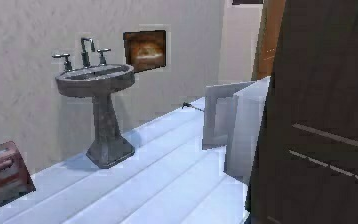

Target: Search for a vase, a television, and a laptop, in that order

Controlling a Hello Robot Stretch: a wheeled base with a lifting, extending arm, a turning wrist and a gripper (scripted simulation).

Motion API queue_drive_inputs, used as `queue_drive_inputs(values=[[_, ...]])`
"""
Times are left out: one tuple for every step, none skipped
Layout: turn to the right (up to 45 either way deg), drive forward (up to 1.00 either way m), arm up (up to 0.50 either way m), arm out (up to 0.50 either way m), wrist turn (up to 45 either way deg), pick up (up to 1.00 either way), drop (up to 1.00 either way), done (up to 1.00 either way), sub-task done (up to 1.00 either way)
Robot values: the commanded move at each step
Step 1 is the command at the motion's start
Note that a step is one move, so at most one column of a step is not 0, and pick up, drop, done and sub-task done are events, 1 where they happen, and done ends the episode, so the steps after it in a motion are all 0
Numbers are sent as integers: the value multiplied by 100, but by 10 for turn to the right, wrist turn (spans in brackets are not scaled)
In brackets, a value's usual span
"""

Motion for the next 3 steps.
queue_drive_inputs(values=[[0, 100, 0, 0, 0, 0, 0, 0, 0], [-30, 0, 0, 0, 0, 0, 0, 0, 0], [-450, 0, 0, 0, 0, 0, 0, 0, 0]])
